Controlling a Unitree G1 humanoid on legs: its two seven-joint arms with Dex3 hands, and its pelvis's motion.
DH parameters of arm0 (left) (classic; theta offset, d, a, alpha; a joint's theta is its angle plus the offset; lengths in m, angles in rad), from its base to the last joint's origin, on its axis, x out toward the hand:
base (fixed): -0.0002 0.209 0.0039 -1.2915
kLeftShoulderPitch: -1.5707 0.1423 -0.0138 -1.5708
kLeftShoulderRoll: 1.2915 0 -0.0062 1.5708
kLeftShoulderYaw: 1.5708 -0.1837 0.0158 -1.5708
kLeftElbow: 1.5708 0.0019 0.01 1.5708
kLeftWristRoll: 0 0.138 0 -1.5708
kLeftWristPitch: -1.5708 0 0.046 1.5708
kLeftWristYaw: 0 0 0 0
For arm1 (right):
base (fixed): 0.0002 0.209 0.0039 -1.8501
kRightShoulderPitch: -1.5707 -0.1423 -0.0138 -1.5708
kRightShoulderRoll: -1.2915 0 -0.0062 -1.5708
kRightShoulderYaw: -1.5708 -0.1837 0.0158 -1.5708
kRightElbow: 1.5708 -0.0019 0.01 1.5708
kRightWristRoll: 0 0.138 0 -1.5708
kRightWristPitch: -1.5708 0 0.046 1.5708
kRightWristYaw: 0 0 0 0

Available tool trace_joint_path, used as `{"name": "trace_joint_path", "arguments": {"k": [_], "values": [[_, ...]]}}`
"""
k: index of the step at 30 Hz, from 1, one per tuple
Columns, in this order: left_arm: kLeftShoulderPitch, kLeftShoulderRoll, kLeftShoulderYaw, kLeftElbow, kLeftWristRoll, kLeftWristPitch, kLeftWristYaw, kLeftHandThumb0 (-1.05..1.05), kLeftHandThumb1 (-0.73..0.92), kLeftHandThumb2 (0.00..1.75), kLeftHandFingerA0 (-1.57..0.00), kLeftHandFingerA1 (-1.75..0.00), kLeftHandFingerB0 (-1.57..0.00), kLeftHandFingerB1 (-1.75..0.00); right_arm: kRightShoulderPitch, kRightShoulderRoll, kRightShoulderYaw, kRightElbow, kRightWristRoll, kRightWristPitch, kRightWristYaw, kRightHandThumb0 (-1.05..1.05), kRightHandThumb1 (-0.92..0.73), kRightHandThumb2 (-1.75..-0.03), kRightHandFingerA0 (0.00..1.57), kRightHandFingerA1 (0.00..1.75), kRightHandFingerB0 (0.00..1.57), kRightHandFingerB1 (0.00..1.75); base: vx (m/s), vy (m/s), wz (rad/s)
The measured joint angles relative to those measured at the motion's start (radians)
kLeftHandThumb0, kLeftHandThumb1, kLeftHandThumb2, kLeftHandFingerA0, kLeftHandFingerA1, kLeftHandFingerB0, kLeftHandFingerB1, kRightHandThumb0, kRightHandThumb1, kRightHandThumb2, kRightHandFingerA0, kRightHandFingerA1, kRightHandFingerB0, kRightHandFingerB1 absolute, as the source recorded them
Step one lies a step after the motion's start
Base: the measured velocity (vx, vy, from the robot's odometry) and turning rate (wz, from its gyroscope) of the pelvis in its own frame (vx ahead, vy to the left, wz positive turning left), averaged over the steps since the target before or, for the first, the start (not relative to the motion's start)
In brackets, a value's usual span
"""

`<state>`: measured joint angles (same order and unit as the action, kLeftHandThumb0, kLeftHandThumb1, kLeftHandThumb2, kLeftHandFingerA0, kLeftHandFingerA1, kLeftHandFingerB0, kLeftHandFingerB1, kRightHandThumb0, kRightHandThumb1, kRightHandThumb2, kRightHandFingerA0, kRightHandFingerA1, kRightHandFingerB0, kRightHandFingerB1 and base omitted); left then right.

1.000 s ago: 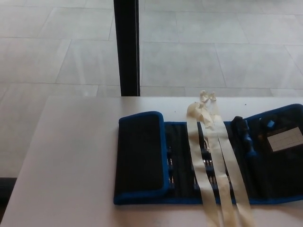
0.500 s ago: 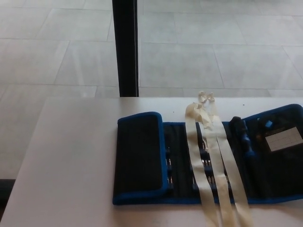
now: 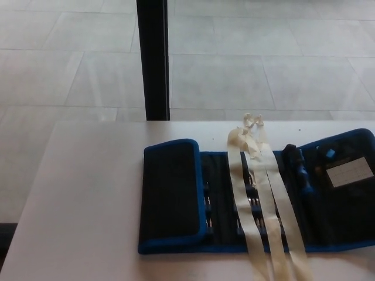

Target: The robot uses its right hand to lift an edge of the toolkit kept in middle of the desk and make one fold in it

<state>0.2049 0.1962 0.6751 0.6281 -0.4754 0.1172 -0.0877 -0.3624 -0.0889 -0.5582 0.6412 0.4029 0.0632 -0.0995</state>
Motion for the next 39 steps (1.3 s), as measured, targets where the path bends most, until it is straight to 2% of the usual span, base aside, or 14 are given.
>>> {"name": "trace_joint_path", "arguments": {"k": [6, 10, 11, 15, 16, 17, 18, 19, 20, 21, 22, 31, 32, 39], "values": [[-0.004, 0.0, 0.001, 0.009, -0.001, 0.0, 0.004, -0.85, 0.92, 0.76, -0.16, -0.51, -0.16, -0.42, 0.024, 0.135, -0.04, -0.145, 0.075, 0.038, -0.036, -0.73, -0.86, -0.65, 0.42, 0.55, 0.32, 0.44, 0.0, 0.0, 0.0], [-0.011, 0.0, 0.003, 0.013, -0.002, 0.0, 0.006, -0.84, 0.92, 0.77, -0.15, -0.51, -0.19, -0.46, 0.054, 0.175, -0.04, -0.225, 0.106, 0.072, -0.054, -0.7, -0.88, -0.66, 0.37, 0.53, 0.29, 0.41, 0.0, 0.0, 0.0], [-0.014, 0.001, 0.003, 0.013, -0.002, 0.0, 0.007, -0.84, 0.92, 0.77, -0.15, -0.51, -0.17, -0.45, 0.067, 0.188, -0.037, -0.254, 0.116, 0.084, -0.057, -0.75, -0.78, -0.73, 0.36, 0.54, 0.26, 0.43, 0.0, 0.0, 0.0], [-0.019, 0.001, -0.001, 0.013, -0.001, 0.0, 0.008, -0.84, 0.92, 0.78, -0.16, -0.53, -0.18, -0.45, 0.107, 0.217, -0.03, -0.341, 0.146, 0.122, -0.062, -0.7, -0.87, -0.65, 0.36, 0.52, 0.27, 0.41, 0.0, 0.0, 0.0], [-0.019, 0.001, -0.003, 0.014, 0.0, 0.0, 0.01, -0.84, 0.92, 0.78, -0.15, -0.51, -0.16, -0.43, 0.118, 0.223, -0.027, -0.364, 0.155, 0.132, -0.062, -0.71, -0.69, -0.98, 0.3, 0.57, 0.22, 0.5, 0.0, 0.0, 0.0], [-0.019, 0.0, -0.004, 0.013, 0.0, 0.0, 0.011, -0.84, 0.92, 0.78, -0.15, -0.51, -0.18, -0.44, 0.125, 0.227, -0.023, -0.381, 0.162, 0.139, -0.061, -0.7, -0.86, -0.66, 0.36, 0.5, 0.27, 0.38, 0.0, 0.0, 0.0], [-0.018, 0.0, -0.005, 0.009, 0.0, 0.0, 0.011, -0.85, 0.92, 0.76, -0.15, -0.52, -0.19, -0.45, 0.132, 0.229, -0.019, -0.399, 0.169, 0.147, -0.061, -0.62, -0.64, -1.06, 0.35, 0.61, 0.15, 0.48, 0.0, 0.0, 0.0], [-0.018, 0.0, -0.005, 0.008, 0.0, 0.0, 0.012, -0.85, 0.92, 0.76, -0.15, -0.52, -0.19, -0.45, 0.138, 0.232, -0.014, -0.416, 0.176, 0.153, -0.06, -0.62, -0.64, -1.06, 0.35, 0.61, 0.15, 0.48, 0.0, 0.0, 0.0], [-0.019, 0.0, -0.004, 0.01, -0.001, 0.0, 0.012, -0.86, 0.92, 0.76, -0.15, -0.52, -0.18, -0.45, 0.149, 0.235, -0.002, -0.446, 0.184, 0.162, -0.057, -0.74, -0.77, -0.7, 0.36, 0.51, 0.26, 0.39, 0.0, 0.0, 0.0], [-0.02, 0.0, -0.004, 0.012, -0.001, 0.0, 0.012, -0.87, 0.92, 0.75, -0.17, -0.52, -0.17, -0.43, 0.156, 0.236, 0.006, -0.464, 0.189, 0.167, -0.055, -0.75, -0.75, -0.7, 0.38, 0.5, 0.28, 0.39, 0.0, 0.0, 0.0], [-0.022, 0.001, -0.003, 0.015, -0.001, 0.0, 0.012, -0.88, 0.92, 0.76, -0.16, -0.53, -0.15, -0.44, 0.164, 0.237, 0.018, -0.484, 0.192, 0.171, -0.053, -0.71, -0.84, -0.65, 0.4, 0.48, 0.29, 0.36, 0.0, 0.0, 0.0], [-0.011, 0.0, -0.008, 0.0, 0.0, 0.0, 0.012, -0.86, 0.92, 0.78, -0.17, -0.54, -0.17, -0.45, 0.249, 0.237, 0.182, -0.703, 0.178, 0.176, -0.014, -0.69, -0.83, -0.65, 0.42, 0.47, 0.31, 0.37, 0.0, 0.0, 0.0], [-0.009, -0.001, -0.009, -0.005, 0.0, 0.0, 0.013, -0.87, 0.92, 0.76, -0.17, -0.53, -0.17, -0.43, 0.255, 0.236, 0.198, -0.719, 0.17, 0.172, -0.012, -0.71, -0.84, -0.65, 0.46, 0.46, 0.32, 0.37, 0.0, 0.0, 0.0], [-0.015, -0.001, -0.008, 0.002, -0.001, 0.0, 0.02, -0.85, 0.92, 0.78, -0.17, -0.52, -0.17, -0.43, 0.302, 0.194, 0.341, -0.808, 0.067, 0.113, 0.022, -0.73, -0.87, -0.66, 0.45, 0.52, 0.33, 0.4, 0.0, 0.0, 0.0]]}}
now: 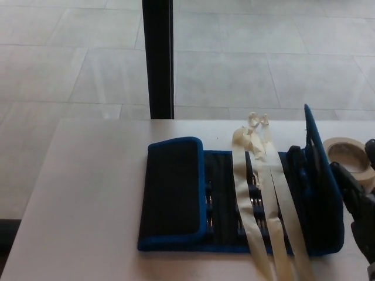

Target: The robot uses its right hand to lift an edge of the toolkit kept in middle of the desk and make one fold in it

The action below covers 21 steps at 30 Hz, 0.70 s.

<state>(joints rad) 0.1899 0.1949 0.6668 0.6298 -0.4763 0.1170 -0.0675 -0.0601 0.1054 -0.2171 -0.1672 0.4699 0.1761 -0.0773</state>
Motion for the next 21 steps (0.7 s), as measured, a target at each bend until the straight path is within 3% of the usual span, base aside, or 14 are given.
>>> {"name": "trace_joint_path", "arguments": {"k": [10, 16, 21], "values": [[-0.008, 0.0, -0.009, 0.0, 0.001, 0.0, 0.001, -0.86, 0.92, 0.79, -0.17, -0.52, -0.2, -0.44, 0.026, -0.089, 0.145, 0.076, -0.143, -0.055, 0.016, -0.68, -0.92, -0.67, 0.42, 0.51, 0.36, 0.39, 0.0, 0.0, 0.0], [-0.014, 0.0, -0.021, 0.0, 0.001, 0.0, 0.001, -0.87, 0.92, 0.77, -0.19, -0.54, -0.18, -0.43, 0.023, -0.161, 0.221, 0.185, -0.228, -0.055, 0.006, -0.67, -0.89, -0.67, 0.38, 0.51, 0.29, 0.37, 0.0, 0.0, 0.0], [-0.02, 0.0, -0.027, 0.0, 0.002, 0.0, 0.003, -0.85, 0.92, 0.78, -0.2, -0.55, -0.18, -0.45, -0.005, -0.207, 0.271, 0.276, -0.29, -0.071, -0.009, -0.69, -0.88, -0.66, 0.41, 0.58, 0.38, 0.39, 0.0, 0.0, 0.0]]}}
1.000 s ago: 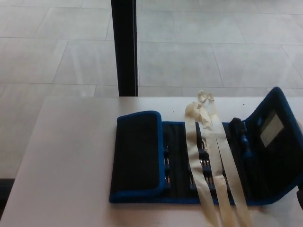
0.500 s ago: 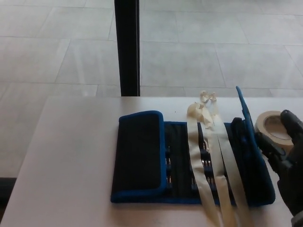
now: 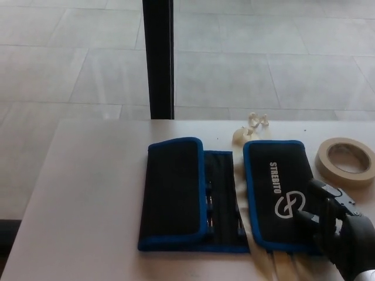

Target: The robot uses its right hand to lift an edge of the toolkit kept in middle of the desk and make one fold in it

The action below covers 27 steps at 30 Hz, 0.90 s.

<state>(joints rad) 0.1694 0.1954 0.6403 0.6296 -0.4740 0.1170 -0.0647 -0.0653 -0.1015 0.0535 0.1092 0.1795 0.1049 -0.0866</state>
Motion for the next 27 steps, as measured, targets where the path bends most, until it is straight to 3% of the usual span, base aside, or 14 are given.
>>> {"name": "trace_joint_path", "arguments": {"k": [11, 12, 13, 19, 27], "values": [[-0.006, 0.004, -0.01, 0.005, 0.004, 0.0, 0.006, -0.87, 0.92, 0.78, -0.19, -0.56, -0.17, -0.43, -0.145, -0.109, 0.136, 0.171, -0.139, -0.054, -0.021, -0.73, -0.91, -0.67, 0.44, 0.6, 0.37, 0.4, 0.0, 0.0, 0.0], [-0.006, 0.004, -0.01, 0.005, 0.004, 0.0, 0.007, -0.87, 0.92, 0.78, -0.2, -0.57, -0.16, -0.43, -0.156, -0.122, 0.152, 0.178, -0.15, -0.054, -0.02, -0.69, -0.72, -1.08, 0.42, 0.65, 0.32, 0.54, 0.0, 0.0, 0.0], [-0.006, 0.004, -0.01, 0.005, 0.003, 0.0, 0.007, -0.87, 0.92, 0.78, -0.2, -0.56, -0.16, -0.42, -0.168, -0.134, 0.165, 0.184, -0.16, -0.054, -0.019, -0.71, -0.92, -0.68, 0.45, 0.59, 0.37, 0.41, 0.0, 0.0, 0.0], [-0.005, 0.005, -0.01, 0.003, 0.004, 0.0, 0.009, -0.88, 0.92, 0.78, -0.21, -0.56, -0.18, -0.43, -0.222, -0.219, 0.247, 0.193, -0.227, -0.048, 0.008, -0.69, -0.9, -0.66, 0.4, 0.6, 0.35, 0.41, 0.0, 0.0, 0.0], [-0.004, 0.007, -0.011, 0.012, 0.006, -0.001, 0.01, -0.87, 0.92, 0.78, -0.21, -0.56, -0.18, -0.46, -0.202, -0.254, 0.163, 0.059, -0.189, 0.035, 0.084, -0.57, -0.89, -0.66, 0.43, 0.49, 0.33, 0.4, 0.0, 0.0, 0.01]]}}
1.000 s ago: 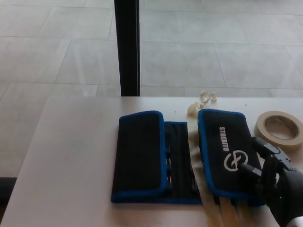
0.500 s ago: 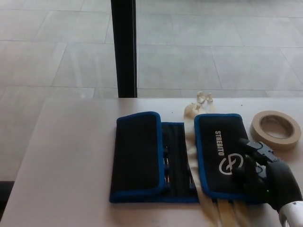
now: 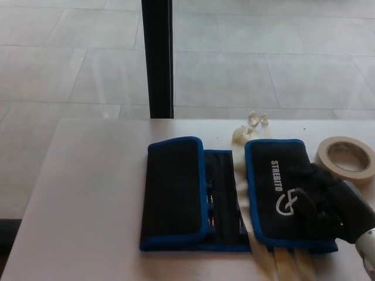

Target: The robot uses its right hand to lift an edge of the toolkit kept in middle of the desk and make one fold in it

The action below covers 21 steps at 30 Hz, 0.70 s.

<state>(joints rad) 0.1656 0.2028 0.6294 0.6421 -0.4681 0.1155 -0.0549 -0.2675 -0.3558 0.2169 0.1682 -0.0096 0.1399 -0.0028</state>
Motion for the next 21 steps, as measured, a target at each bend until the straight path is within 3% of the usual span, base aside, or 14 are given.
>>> {"name": "trace_joint_path", "arguments": {"k": [6, 11, 12, 13, 16, 17, 21], "values": [[0.002, 0.0, 0.0, -0.001, -0.002, 0.0, 0.0, -0.88, 0.92, 0.78, -0.21, -0.59, -0.18, -0.48, -0.003, -0.023, -0.149, -0.125, 0.086, 0.075, 0.035, -0.63, -0.87, -0.66, 0.45, 0.5, 0.34, 0.41, 0.0, 0.0, 0.0], [0.006, 0.0, 0.0, -0.002, -0.003, 0.0, 0.0, -0.88, 0.92, 0.78, -0.18, -0.56, -0.16, -0.45, -0.003, -0.072, -0.278, -0.178, 0.15, 0.124, 0.057, -0.56, -0.92, -0.67, 0.33, 0.5, 0.27, 0.39, 0.0, 0.0, 0.0], [0.008, 0.0, 0.0, -0.002, -0.003, 0.0, 0.0, -0.88, 0.92, 0.78, -0.17, -0.56, -0.15, -0.45, -0.003, -0.091, -0.322, -0.186, 0.171, 0.138, 0.064, -0.55, -0.69, -1.08, 0.35, 0.62, 0.16, 0.5, 0.0, 0.0, 0.0], [0.008, 0.0, 0.0, -0.002, -0.004, 0.0, 0.0, -0.88, 0.92, 0.78, -0.19, -0.56, -0.16, -0.46, -0.003, -0.108, -0.359, -0.187, 0.185, 0.148, 0.07, -0.63, -0.86, -0.65, 0.44, 0.53, 0.34, 0.41, 0.0, 0.0, 0.0], [0.009, 0.0, 0.0, -0.002, -0.004, 0.0, 0.0, -0.88, 0.92, 0.79, -0.2, -0.57, -0.16, -0.46, -0.002, -0.154, -0.456, -0.181, 0.222, 0.17, 0.082, -0.69, -0.79, -0.64, 0.58, 0.56, 0.46, 0.45, 0.0, 0.0, 0.0], [0.009, 0.0, 0.0, -0.002, -0.004, 0.0, 0.0, -0.88, 0.92, 0.79, -0.19, -0.57, -0.16, -0.47, -0.002, -0.157, -0.462, -0.18, 0.224, 0.171, 0.083, -0.71, -0.77, -0.63, 0.78, 0.64, 0.6, 0.54, 0.0, 0.0, 0.0], [0.009, 0.0, 0.0, -0.002, -0.004, 0.0, 0.0, -0.88, 0.92, 0.78, -0.19, -0.56, -0.16, -0.48, 0.03, -0.204, -0.601, -0.158, 0.261, 0.182, 0.097, -0.69, -0.77, -0.63, 0.89, 0.7, 0.66, 0.62, 0.0, 0.0, 0.0]]}}
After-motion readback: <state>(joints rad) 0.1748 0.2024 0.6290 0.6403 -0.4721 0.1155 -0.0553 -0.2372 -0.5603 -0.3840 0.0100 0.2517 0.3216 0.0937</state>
